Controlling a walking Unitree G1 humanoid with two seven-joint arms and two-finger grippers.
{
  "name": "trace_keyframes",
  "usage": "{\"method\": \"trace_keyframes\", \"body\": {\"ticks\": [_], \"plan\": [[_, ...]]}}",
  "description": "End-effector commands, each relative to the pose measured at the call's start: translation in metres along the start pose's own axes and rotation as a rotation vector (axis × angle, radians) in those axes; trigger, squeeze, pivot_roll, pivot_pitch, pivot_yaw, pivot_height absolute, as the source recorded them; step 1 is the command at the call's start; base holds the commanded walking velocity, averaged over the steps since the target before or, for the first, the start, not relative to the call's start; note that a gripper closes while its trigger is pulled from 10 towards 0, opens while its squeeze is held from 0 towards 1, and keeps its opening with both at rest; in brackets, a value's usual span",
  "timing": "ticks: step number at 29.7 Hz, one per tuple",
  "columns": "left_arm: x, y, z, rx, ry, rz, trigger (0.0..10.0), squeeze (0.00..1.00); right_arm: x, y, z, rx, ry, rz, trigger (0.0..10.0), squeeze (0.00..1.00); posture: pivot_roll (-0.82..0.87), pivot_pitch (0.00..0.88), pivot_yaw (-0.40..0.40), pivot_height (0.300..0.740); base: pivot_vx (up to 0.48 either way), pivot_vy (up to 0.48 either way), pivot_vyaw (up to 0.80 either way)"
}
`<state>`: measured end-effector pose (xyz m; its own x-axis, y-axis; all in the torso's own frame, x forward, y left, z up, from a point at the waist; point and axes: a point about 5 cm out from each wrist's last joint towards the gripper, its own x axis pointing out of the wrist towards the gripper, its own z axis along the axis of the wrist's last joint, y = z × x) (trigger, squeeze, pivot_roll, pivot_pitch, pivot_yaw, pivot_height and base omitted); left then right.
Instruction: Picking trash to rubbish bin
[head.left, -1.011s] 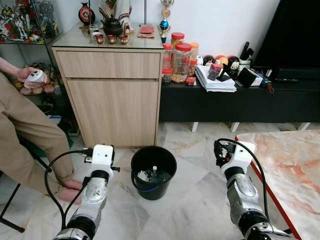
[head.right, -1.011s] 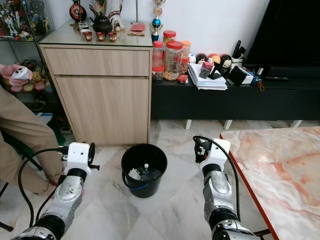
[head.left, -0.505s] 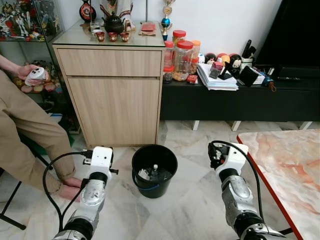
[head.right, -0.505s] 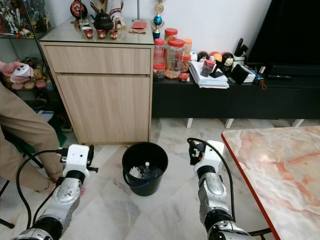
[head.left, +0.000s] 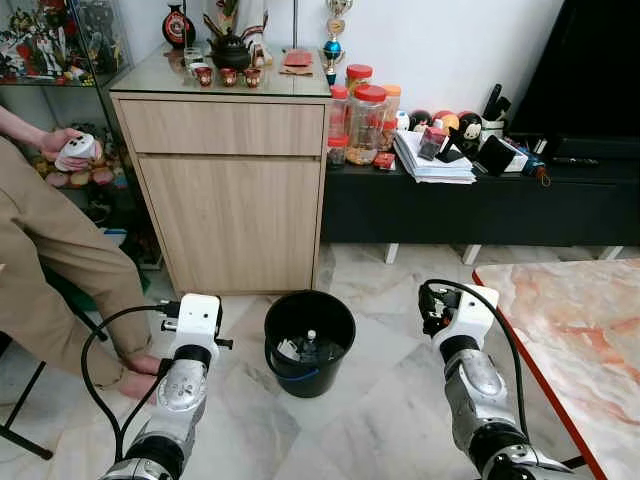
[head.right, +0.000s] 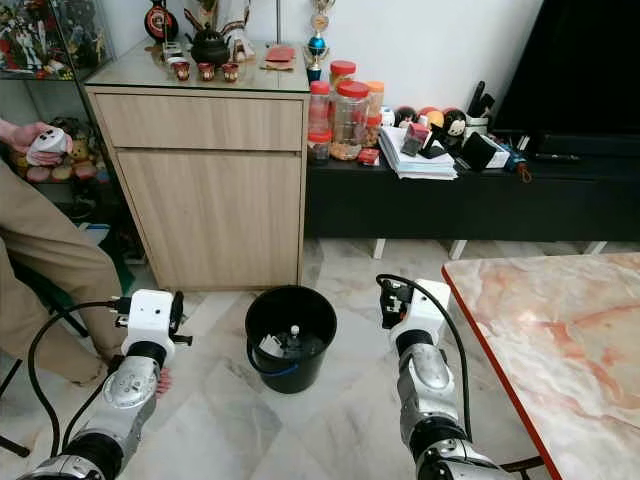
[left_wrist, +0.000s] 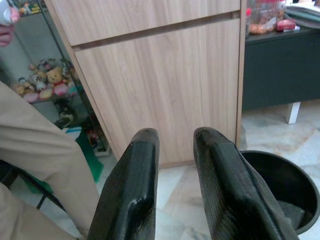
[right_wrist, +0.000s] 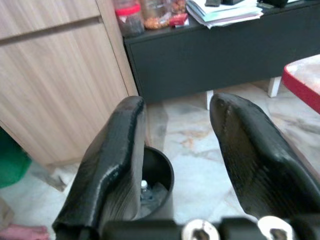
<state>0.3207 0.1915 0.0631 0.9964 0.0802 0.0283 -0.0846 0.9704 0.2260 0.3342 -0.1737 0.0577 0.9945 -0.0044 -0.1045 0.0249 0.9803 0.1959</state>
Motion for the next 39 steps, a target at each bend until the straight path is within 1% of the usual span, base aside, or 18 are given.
{"method": "trace_keyframes", "body": {"ticks": [1,8,17,23,30,39], "plan": [[0.0032,-0.0029,0.0041,-0.003,-0.01,-0.014,10.0,0.0,0.0004,-0.0033,0.0005,0.008,0.006,-0.016,10.0,0.0,0.01,0.003,-0.066,0.74,0.0,0.0,-0.8],[0.0022,-0.0026,0.0033,-0.002,-0.012,-0.02,10.0,0.0,-0.0018,-0.004,-0.0022,0.005,0.007,-0.018,10.0,0.0,0.01,0.001,-0.056,0.74,0.0,0.0,-0.79],[0.0024,-0.0033,0.0039,-0.009,-0.016,-0.019,10.0,0.0,-0.0023,-0.0048,-0.0026,0.0,0.008,-0.019,10.0,0.0,0.01,0.014,-0.063,0.74,0.0,0.0,-0.78],[0.0032,-0.0021,0.0045,-0.009,-0.015,-0.017,10.0,0.0,-0.0016,-0.0022,-0.0026,0.004,0.009,-0.017,10.0,0.0,0.01,0.015,-0.06,0.74,0.0,0.0,-0.78],[0.0045,-0.0045,0.0078,-0.012,-0.032,-0.021,10.0,0.0,-0.0009,-0.0003,-0.0021,0.004,0.007,-0.012,10.0,0.0,0.02,0.01,-0.057,0.74,0.0,0.0,-0.78],[0.0032,-0.006,0.0074,-0.012,-0.036,-0.025,10.0,0.0,-0.0015,0.0019,-0.0032,0.001,0.005,-0.006,10.0,0.0,0.01,0.01,-0.056,0.74,0.0,0.0,-0.78]]}}
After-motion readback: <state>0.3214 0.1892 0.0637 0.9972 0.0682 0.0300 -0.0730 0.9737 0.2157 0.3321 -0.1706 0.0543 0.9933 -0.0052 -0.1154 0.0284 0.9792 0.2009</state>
